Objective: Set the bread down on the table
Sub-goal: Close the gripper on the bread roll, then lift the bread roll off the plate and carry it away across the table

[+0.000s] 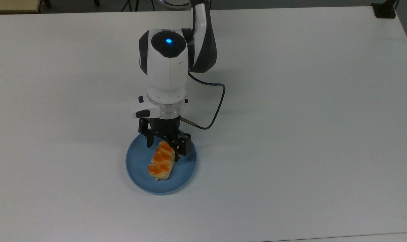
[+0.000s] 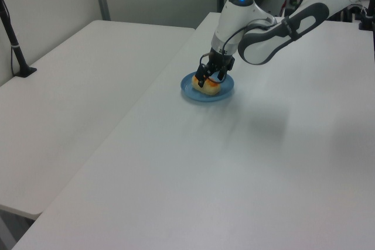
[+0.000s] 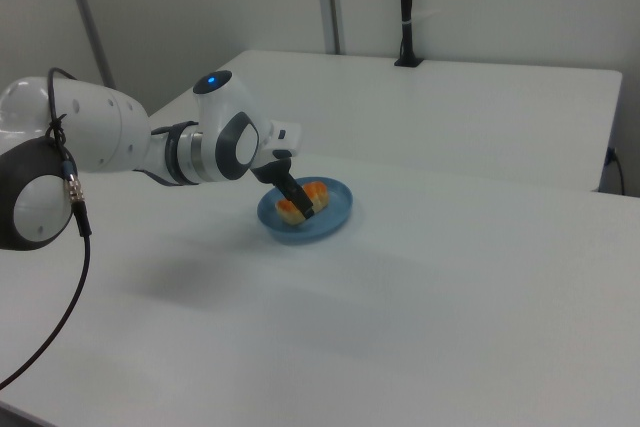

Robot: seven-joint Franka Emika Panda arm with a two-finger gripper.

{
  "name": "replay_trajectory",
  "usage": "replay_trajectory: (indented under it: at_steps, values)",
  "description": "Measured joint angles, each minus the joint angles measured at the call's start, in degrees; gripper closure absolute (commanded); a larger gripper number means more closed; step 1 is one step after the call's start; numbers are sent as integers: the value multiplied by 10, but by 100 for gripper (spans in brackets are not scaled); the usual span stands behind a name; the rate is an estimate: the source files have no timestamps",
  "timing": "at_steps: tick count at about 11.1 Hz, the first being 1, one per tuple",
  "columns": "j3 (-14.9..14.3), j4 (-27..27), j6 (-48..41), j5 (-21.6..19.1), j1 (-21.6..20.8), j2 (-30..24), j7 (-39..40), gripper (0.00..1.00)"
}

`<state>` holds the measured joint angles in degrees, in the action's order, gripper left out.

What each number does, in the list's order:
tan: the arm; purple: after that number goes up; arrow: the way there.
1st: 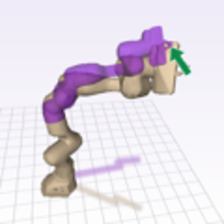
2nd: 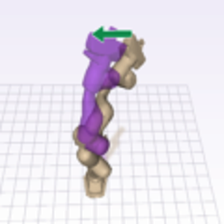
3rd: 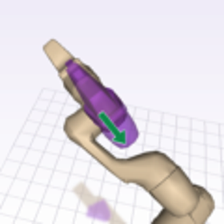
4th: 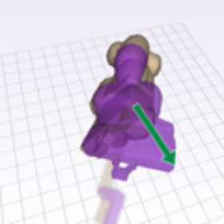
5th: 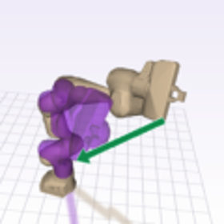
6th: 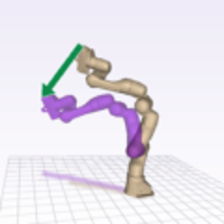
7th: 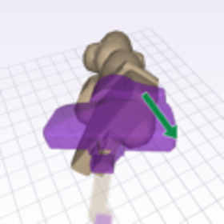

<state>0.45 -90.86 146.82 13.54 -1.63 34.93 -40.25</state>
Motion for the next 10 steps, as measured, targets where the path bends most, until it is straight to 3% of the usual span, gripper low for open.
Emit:
replay_trajectory:
  at_steps: [2, 5, 10]
  values:
    - [0, 1, 3, 28, 0, 7, -6, 60]
    - [0, 14, 3, 36, 3, 2, 4, 70]
    - [-1, 20, -89, 36, 45, -48, 179, 70]
